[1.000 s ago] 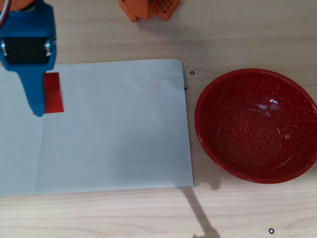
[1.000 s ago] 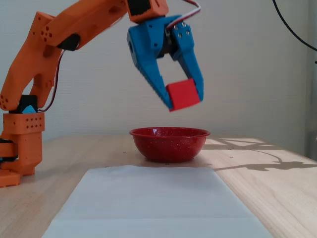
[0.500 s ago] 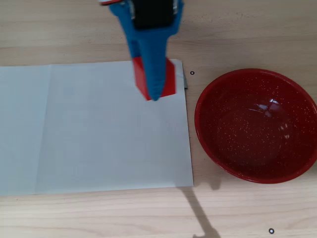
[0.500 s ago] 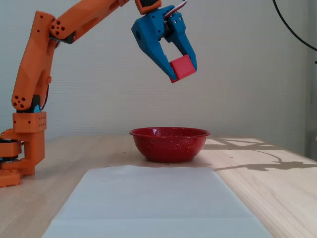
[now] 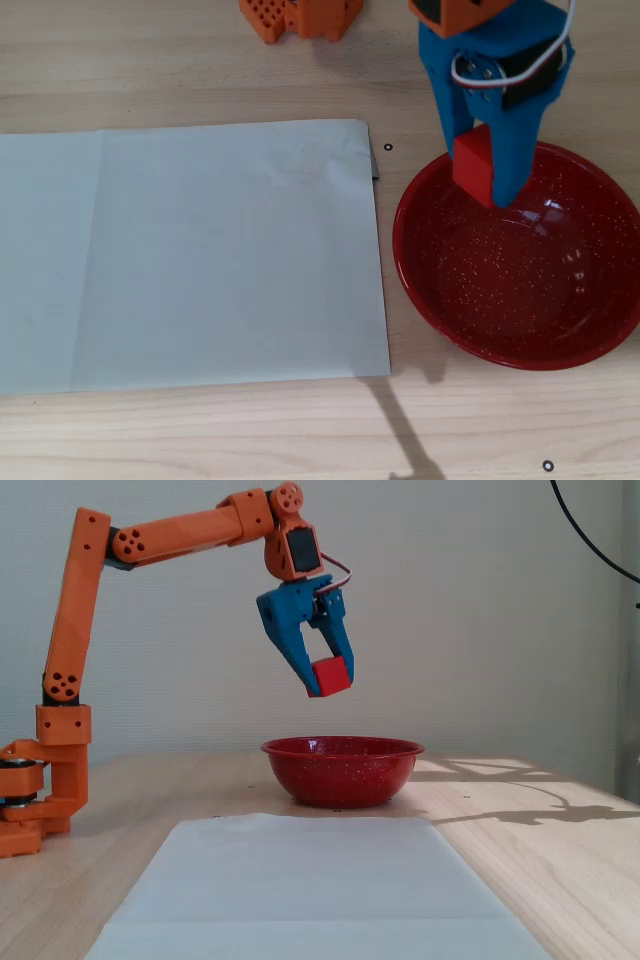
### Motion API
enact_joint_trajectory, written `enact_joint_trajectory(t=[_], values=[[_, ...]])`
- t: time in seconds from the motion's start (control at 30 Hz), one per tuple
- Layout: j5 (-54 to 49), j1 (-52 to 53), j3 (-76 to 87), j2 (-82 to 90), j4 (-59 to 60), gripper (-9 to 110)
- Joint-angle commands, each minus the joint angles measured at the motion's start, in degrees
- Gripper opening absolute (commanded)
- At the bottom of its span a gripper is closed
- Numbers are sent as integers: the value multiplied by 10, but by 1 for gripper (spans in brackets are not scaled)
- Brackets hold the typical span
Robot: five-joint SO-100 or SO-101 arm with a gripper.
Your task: Grasp the red cube and put it in the red bowl
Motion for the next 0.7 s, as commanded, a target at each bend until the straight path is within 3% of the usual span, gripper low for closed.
enact_joint_trajectory(t=[0.0,0.1,0.27,0.37,0.57,0.67], values=[[-12,30,-9,113,-47,0],[-11,49,29,114,-86,1],[-18,59,63,117,-120,21],[-14,57,73,120,-129,27],[-7,45,65,122,-119,27],[0,36,47,126,-104,18]])
